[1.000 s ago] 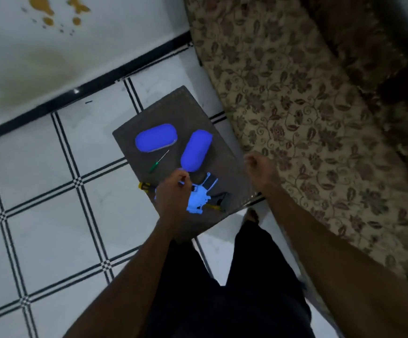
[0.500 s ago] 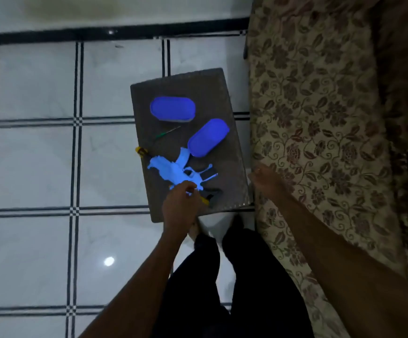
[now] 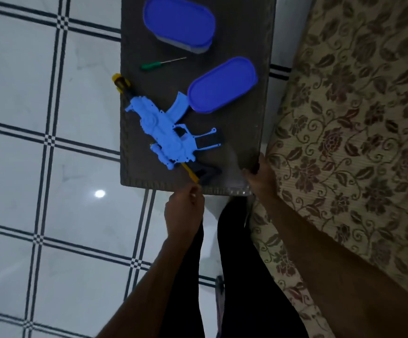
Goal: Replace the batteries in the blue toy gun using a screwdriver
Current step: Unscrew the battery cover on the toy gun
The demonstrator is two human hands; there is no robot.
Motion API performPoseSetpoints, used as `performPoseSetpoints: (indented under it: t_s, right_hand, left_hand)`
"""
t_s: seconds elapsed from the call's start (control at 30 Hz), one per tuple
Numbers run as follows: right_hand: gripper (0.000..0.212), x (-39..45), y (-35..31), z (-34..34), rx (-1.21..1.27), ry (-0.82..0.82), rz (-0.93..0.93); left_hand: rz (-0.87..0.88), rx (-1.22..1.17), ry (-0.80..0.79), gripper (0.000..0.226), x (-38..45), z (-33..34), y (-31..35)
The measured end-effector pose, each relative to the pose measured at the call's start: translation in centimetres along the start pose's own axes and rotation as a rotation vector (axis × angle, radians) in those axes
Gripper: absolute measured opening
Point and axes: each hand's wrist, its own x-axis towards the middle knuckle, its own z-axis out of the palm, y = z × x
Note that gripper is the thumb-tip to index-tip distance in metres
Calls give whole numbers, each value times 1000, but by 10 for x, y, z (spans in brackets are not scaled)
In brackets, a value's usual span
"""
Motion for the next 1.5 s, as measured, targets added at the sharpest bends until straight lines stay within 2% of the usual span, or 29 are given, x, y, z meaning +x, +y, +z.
performPoseSetpoints:
  t_s: [0.13, 0.23, 0.37, 0.43, 0.7, 0.9, 0.97, 1.13, 1.27, 1.4, 1.5]
  right_hand:
    - [74, 1, 1, 13, 37, -33, 4]
    - [82, -5, -8, 28, 44, -75, 35]
    - [61, -23, -23, 56, -22, -78, 4]
    - [57, -29, -31, 71, -28, -78, -23]
    - [87, -38, -54, 124, -9, -136, 47]
    - [45, -38, -76, 127, -83, -236, 6]
    - [33, -39, -96, 116, -114, -184, -6]
    - [35, -26, -161, 79, -233, 102, -233]
    - [26, -5, -250, 49, -416, 27, -631]
    - [22, 31, -333, 37, -416, -44, -879]
    - [22, 76, -386, 30, -539, -75, -1084]
  left_hand:
    - [-27, -104, 29, 14, -1, 8, -1]
    - [-13, -89, 12, 13, 4, 3, -7]
    - [-32, -169, 55, 15, 17, -13, -23]
    - [-28, -210, 87, 15, 24, -22, -34]
    - [-95, -271, 194, 15, 40, -46, -78]
    - [-175, -318, 228, 12, 39, -56, -89]
    - [-209, -351, 243, 12, 39, -62, -87]
    - [-276, -363, 274, 17, 49, -82, -69]
    - [-312, -445, 370, 15, 69, -111, -21]
    - [-362, -540, 527, 11, 107, -127, 38]
    - [-372, -604, 593, 12, 144, -126, 86]
